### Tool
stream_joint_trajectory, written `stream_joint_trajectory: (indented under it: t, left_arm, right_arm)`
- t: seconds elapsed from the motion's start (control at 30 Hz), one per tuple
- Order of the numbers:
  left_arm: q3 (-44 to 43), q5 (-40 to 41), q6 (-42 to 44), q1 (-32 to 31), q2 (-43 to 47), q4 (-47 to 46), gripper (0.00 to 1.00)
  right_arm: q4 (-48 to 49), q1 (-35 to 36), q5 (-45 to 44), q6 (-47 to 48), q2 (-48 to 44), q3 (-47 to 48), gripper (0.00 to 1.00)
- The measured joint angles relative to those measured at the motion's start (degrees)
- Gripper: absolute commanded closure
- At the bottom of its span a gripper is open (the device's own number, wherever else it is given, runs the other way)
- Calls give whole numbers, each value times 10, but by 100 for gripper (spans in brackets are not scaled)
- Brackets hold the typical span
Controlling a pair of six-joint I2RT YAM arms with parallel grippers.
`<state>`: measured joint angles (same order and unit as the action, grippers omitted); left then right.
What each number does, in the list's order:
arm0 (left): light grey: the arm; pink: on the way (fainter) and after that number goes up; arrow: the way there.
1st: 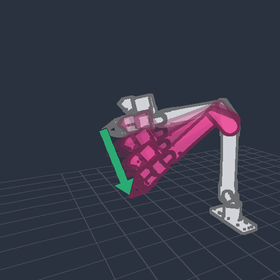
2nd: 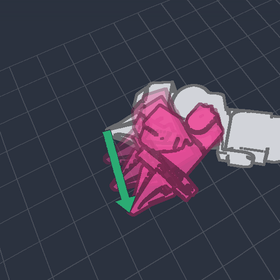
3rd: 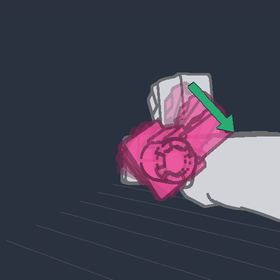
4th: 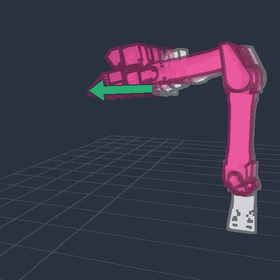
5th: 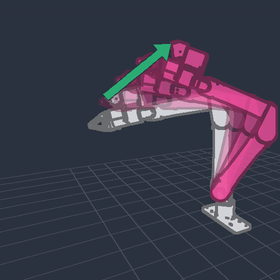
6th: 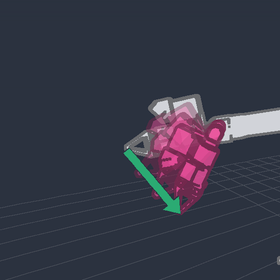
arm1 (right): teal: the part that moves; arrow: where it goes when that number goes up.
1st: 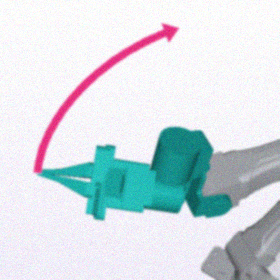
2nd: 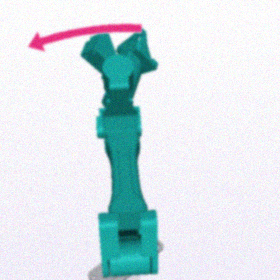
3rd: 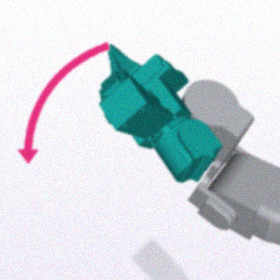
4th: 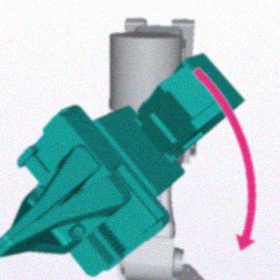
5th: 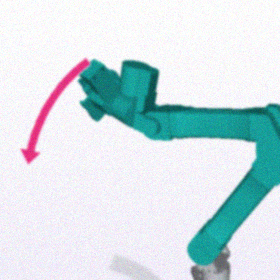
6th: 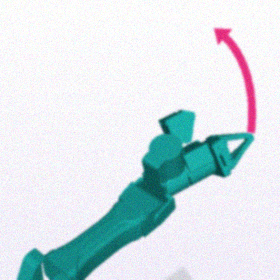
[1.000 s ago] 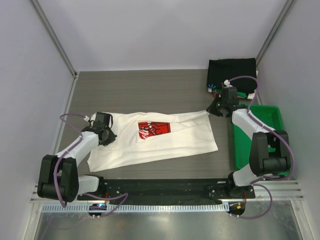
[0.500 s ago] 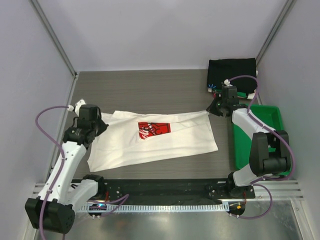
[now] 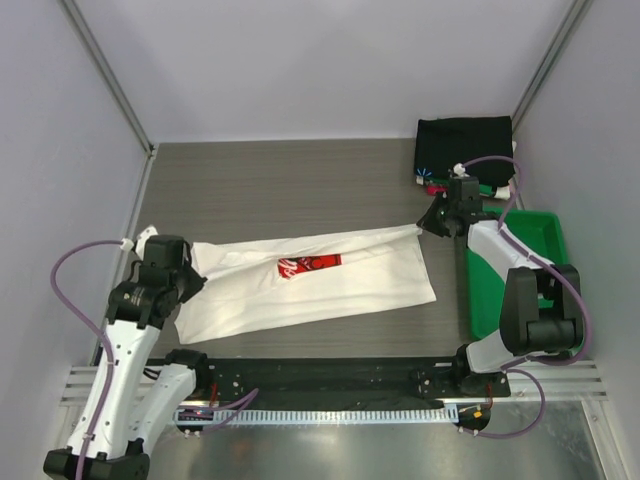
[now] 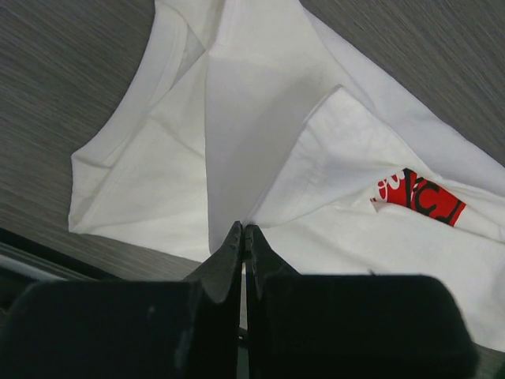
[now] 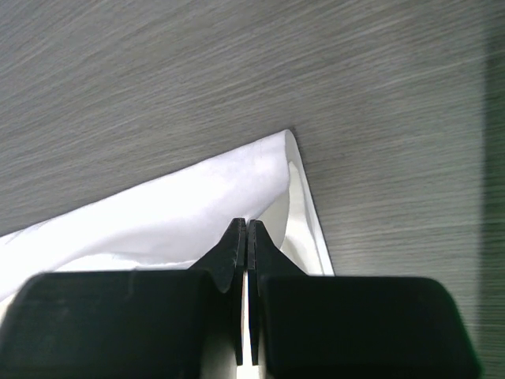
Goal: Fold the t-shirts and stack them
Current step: Fold the tshirt
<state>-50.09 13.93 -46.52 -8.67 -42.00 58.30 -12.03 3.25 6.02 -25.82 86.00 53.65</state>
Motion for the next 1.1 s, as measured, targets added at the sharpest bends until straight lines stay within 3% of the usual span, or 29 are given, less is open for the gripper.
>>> stream_joint_trajectory:
  t: [0.13, 0.2, 0.23, 0.27, 0.37, 0.4, 0.47, 0.67, 0.87, 1.1]
  left_arm:
    - [-4, -6, -12, 0, 16, 36, 100]
    - [-4, -12, -18, 0, 24, 57, 94]
    - [-4, -16, -20, 0, 30, 66, 87]
    - [-4, -19, -24, 0, 36, 75, 64]
    - [-4, -32, -29, 0, 55, 101, 37]
    - [-4, -37, -30, 0, 62, 109, 31]
    - [-4, -44, -38, 0, 83, 121, 29]
    - [15, -63, -45, 0, 88, 94, 35]
    - [38, -80, -61, 0, -50, 3, 34]
    - [81, -79, -71, 0, -245, -150, 38]
  right_arm:
    - [0, 0, 3, -1, -6, -20, 98]
    - [-2, 0, 5, -3, -9, -30, 68]
    - [-3, 0, 6, -6, -10, -32, 54]
    - [-4, 0, 6, -8, -10, -33, 35]
    - [-10, -1, 5, -7, -14, -32, 22]
    - [-16, -1, 5, -7, -16, -30, 21]
    - [-30, -1, 5, -7, -21, -21, 21]
    - [-33, 6, 50, -11, -14, 35, 25]
    - [-22, 56, 101, -12, 71, 74, 28]
    - [-37, 99, 99, -18, 117, 17, 29]
